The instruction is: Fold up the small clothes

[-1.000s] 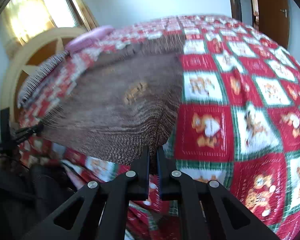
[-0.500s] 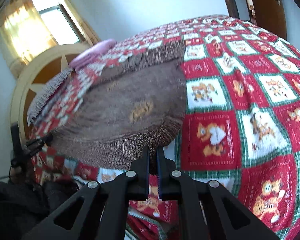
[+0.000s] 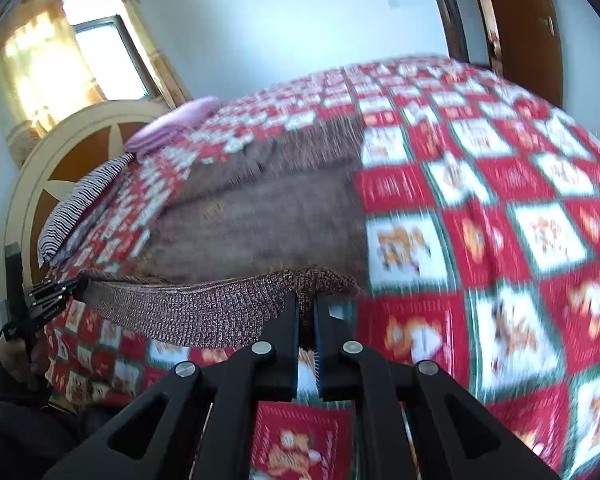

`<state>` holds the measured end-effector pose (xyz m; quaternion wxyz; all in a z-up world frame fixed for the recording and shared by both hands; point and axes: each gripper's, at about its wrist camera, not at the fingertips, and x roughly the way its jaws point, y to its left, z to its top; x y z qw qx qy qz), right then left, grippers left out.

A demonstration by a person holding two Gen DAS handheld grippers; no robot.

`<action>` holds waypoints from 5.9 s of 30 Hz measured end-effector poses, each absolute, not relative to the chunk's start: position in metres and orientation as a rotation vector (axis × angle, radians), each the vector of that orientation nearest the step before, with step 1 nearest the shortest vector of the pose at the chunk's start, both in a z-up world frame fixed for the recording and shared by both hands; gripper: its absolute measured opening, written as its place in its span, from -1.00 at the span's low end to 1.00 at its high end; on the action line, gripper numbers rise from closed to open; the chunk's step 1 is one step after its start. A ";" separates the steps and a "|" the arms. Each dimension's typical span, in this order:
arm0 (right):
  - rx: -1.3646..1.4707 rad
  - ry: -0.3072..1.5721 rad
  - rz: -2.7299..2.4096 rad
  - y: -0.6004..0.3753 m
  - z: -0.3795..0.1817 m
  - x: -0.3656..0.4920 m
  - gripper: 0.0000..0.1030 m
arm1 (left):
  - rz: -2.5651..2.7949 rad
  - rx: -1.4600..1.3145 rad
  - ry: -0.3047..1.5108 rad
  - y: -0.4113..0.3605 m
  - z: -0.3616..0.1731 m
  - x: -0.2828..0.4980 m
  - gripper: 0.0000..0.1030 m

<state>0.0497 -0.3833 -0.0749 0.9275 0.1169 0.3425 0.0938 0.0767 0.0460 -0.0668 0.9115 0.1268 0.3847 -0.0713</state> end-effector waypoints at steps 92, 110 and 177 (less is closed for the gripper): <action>0.183 0.825 0.023 -0.401 -0.116 0.282 0.54 | -0.107 0.001 0.877 0.042 -0.122 0.288 -0.36; 0.188 0.860 0.064 -0.398 -0.128 0.282 0.00 | -0.179 -0.012 0.879 0.040 -0.130 0.279 -0.90; -0.142 0.935 0.356 -0.149 -0.149 0.341 -0.22 | 0.121 0.191 0.853 0.042 -0.141 0.283 0.95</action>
